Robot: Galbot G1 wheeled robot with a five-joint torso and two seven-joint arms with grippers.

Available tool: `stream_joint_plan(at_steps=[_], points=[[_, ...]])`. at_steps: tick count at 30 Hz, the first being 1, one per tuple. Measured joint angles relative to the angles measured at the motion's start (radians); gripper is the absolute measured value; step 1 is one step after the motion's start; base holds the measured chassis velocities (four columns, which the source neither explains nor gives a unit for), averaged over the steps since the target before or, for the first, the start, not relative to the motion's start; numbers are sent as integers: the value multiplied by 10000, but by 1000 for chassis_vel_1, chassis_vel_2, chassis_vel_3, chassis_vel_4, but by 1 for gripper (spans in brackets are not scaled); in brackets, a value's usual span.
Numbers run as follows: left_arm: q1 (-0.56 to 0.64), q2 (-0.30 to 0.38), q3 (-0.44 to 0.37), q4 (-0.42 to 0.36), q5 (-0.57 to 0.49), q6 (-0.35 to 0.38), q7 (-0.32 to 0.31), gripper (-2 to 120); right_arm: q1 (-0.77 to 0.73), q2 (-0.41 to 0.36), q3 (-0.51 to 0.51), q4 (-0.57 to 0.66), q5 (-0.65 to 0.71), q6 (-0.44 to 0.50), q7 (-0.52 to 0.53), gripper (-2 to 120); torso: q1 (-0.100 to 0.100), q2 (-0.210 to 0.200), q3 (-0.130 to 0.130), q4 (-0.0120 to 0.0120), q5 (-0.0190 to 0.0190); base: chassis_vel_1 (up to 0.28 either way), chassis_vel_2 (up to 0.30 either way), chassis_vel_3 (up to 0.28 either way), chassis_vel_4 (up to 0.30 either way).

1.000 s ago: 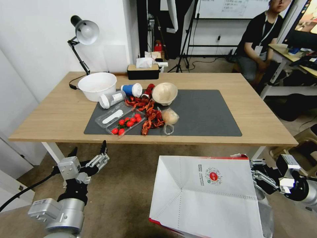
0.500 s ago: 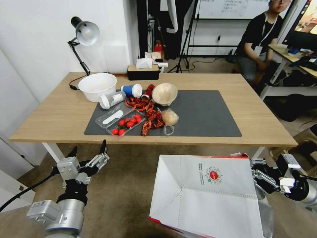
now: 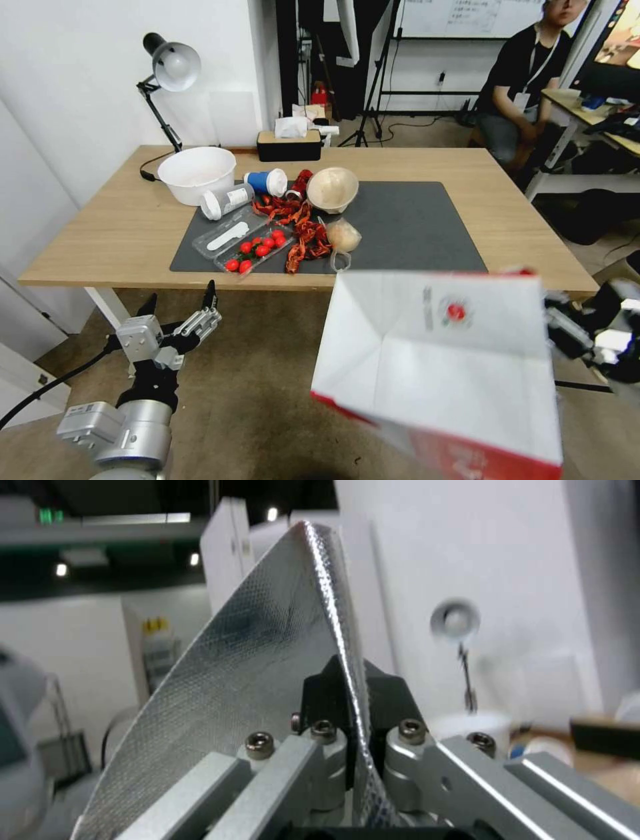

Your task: Pick up the food delivery bag from the floor and place it on the table.

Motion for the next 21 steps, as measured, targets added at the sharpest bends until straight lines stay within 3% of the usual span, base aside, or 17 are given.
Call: stream_joint_plan(at_steps=[3,4,7,8,10,12,13,14,16,17,19,21], points=[[-55,22,-16,48,-51,-54,-9,100,-13,-487,543,627,2199,-71,1568,0,-7,-14,-8,0,0,0,0,0,0],[-55,22,-16,48,-51,-54,-9,100,-13,-487,543,627,2199,-71,1568,0,-7,-14,-8,0,0,0,0,0,0],[-65,41,-53,74,-91,-114,-17,100,140,-1007,1046,1188,3872,289,3620,0,-11,-26,-15,-1,-1,0,0,0,0],[-65,41,-53,74,-91,-114,-17,100,140,-1007,1046,1188,3872,289,3620,0,-11,-26,-15,-1,-1,0,0,0,0],[-61,41,-56,83,-94,-141,-22,100,308,-1292,1114,1497,4453,842,5553,0,-15,-31,-17,0,0,0,0,0,0],[-60,42,-56,87,-95,-155,-23,100,453,-1459,1096,1601,4660,1206,6667,0,-16,-33,-18,1,-1,0,0,0,0],[-60,42,-56,87,-95,-155,-23,100,453,-1459,1096,1601,4660,1206,6667,0,-16,-33,-18,1,-1,0,0,0,0],[-57,41,-57,88,-94,-163,-24,100,628,-1626,999,1639,4771,1546,7743,0,-16,-36,-20,1,0,0,0,0,0],[-45,34,-58,90,-87,-188,-26,100,836,-1845,816,1624,4851,1898,8931,0,-17,-40,-21,0,0,0,0,0,0],[-45,34,-58,90,-87,-188,-26,100,836,-1845,816,1624,4851,1898,8931,0,-17,-40,-21,0,0,0,0,0,0],[-3,25,-61,93,-70,-212,-26,100,1208,-2113,468,1395,4919,2132,10310,0,-19,-43,-23,0,0,0,0,0,0],[0,22,-63,93,-68,-222,-26,100,1312,-2175,372,1301,4925,2169,10611,0,-19,-43,-24,1,0,0,0,0,0]])
